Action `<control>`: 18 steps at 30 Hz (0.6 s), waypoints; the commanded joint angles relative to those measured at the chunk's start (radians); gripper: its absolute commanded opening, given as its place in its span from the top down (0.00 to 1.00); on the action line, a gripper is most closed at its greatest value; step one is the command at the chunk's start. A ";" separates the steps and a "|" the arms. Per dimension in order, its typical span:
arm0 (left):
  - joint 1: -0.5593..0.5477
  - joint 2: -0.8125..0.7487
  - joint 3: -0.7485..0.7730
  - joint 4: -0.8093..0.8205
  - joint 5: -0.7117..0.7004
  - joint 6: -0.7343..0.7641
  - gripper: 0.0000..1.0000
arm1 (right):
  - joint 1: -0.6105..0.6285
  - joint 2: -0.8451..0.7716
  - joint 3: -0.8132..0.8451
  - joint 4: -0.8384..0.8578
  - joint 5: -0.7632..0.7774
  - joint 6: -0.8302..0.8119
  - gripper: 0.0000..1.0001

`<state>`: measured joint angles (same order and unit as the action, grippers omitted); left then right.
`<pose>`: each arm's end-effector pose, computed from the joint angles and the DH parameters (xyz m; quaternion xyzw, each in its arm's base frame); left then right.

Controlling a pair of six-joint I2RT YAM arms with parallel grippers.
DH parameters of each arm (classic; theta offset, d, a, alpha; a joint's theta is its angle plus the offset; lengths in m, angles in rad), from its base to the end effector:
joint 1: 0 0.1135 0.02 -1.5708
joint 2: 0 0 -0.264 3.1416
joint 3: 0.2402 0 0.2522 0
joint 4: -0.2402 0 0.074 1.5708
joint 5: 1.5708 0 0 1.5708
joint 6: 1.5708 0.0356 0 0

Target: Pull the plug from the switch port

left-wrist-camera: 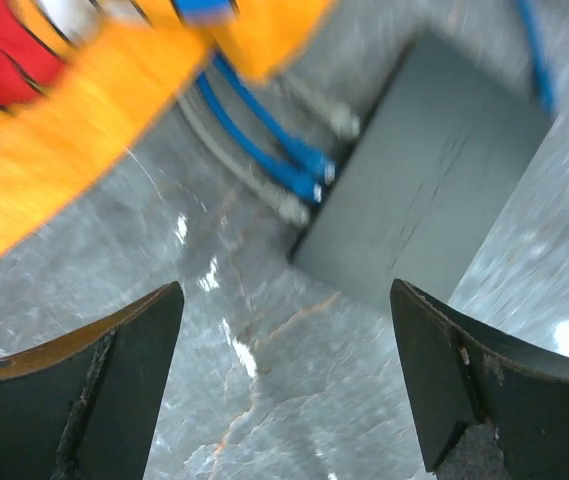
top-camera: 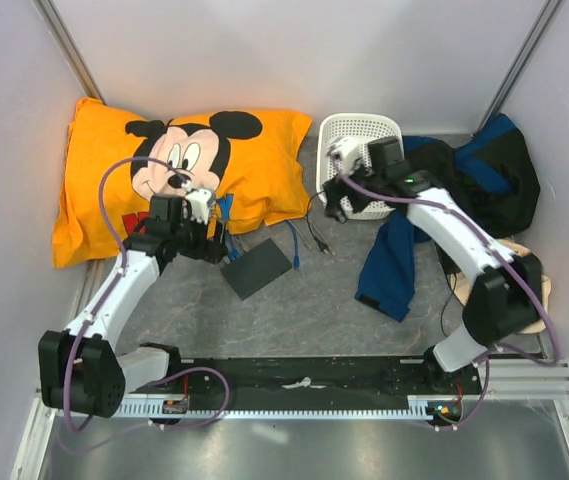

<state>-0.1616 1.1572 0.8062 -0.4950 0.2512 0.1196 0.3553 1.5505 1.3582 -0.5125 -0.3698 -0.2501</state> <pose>0.2320 -0.0468 0.2461 0.1740 0.9123 -0.1245 0.3492 0.3220 0.1332 0.3201 -0.3396 0.8287 0.1883 0.4031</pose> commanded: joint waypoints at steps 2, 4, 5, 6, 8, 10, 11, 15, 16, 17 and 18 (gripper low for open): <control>0.037 0.032 0.097 -0.065 0.048 -0.303 0.09 | 0.152 0.178 0.073 0.000 -0.087 0.000 0.11; 0.060 0.009 0.042 -0.054 0.108 -0.428 0.10 | 0.203 0.216 0.099 0.011 -0.069 -0.002 0.11; 0.097 -0.004 0.021 -0.051 0.117 -0.466 0.10 | 0.218 0.255 0.107 0.017 -0.061 0.002 0.11; 0.115 -0.020 -0.020 -0.050 0.120 -0.521 0.10 | 0.231 0.278 0.129 0.019 -0.049 0.009 0.11; 0.160 -0.025 -0.057 -0.050 0.122 -0.570 0.10 | 0.260 0.337 0.156 0.012 -0.055 0.044 0.11; 0.217 -0.024 -0.104 -0.042 0.128 -0.590 0.10 | 0.290 0.368 0.177 0.014 -0.058 0.057 0.12; 0.246 -0.024 -0.126 -0.034 0.126 -0.604 0.10 | 0.300 0.397 0.199 0.014 -0.057 0.061 0.12; 0.274 -0.019 -0.160 -0.001 0.132 -0.615 0.10 | 0.320 0.483 0.266 0.026 -0.023 0.109 0.11; 0.275 -0.017 -0.168 0.013 0.143 -0.617 0.10 | 0.321 0.502 0.281 0.032 -0.011 0.118 0.12; 0.275 -0.013 -0.186 0.027 0.157 -0.617 0.11 | 0.321 0.543 0.297 0.032 -0.001 0.129 0.11; 0.275 -0.008 -0.196 0.051 0.174 -0.617 0.12 | 0.323 0.560 0.324 0.032 0.015 0.132 0.11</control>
<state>0.1101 1.1492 0.6407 -0.5262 0.3504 -0.4355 0.6773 2.0274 1.5875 -0.5114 -0.4019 -0.1730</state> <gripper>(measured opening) 0.895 0.885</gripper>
